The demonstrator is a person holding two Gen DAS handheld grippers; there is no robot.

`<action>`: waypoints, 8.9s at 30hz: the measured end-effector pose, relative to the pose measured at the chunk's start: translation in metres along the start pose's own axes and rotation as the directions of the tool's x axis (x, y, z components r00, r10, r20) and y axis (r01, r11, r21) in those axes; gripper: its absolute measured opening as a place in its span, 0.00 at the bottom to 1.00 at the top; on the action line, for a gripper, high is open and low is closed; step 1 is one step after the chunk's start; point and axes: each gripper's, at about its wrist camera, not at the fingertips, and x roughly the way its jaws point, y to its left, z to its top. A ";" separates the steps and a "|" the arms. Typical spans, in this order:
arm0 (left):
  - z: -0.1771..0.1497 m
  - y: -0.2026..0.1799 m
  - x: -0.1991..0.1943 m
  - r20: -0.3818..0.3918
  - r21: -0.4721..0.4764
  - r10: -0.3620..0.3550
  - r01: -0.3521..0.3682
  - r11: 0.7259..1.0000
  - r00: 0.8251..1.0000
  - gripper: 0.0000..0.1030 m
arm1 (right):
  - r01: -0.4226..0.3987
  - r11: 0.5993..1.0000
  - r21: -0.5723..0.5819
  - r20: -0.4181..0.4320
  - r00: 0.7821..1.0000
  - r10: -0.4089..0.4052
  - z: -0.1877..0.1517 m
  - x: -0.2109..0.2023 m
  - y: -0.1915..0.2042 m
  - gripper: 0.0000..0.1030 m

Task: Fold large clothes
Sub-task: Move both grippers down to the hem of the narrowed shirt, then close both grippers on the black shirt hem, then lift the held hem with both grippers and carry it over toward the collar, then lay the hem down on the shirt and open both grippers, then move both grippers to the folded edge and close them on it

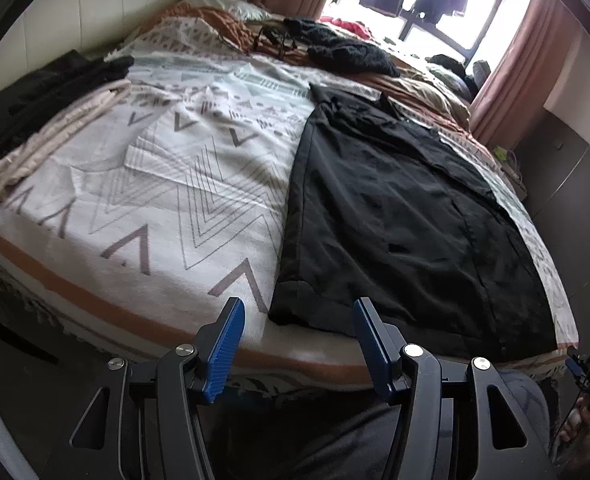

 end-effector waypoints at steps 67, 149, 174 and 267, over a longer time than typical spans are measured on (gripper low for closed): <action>0.034 0.017 -0.057 0.162 -0.242 -0.153 0.189 0.952 0.975 0.02 | -0.209 0.964 0.163 0.159 0.970 0.183 0.050 -0.034 0.038 0.03; 0.326 -0.074 0.064 0.330 0.056 0.086 -0.111 0.992 0.940 0.02 | 0.071 0.997 -0.021 0.327 0.943 -0.061 0.280 0.128 0.225 0.03; 0.339 -0.066 0.191 0.208 0.091 0.203 -0.225 0.970 0.957 0.85 | 0.102 0.977 -0.189 0.108 0.991 -0.083 0.265 0.245 0.222 0.71; 0.150 0.025 0.081 0.000 -0.238 0.081 -0.079 0.968 0.997 0.64 | -0.175 0.962 -0.210 -0.201 0.971 0.132 0.097 0.113 0.274 0.39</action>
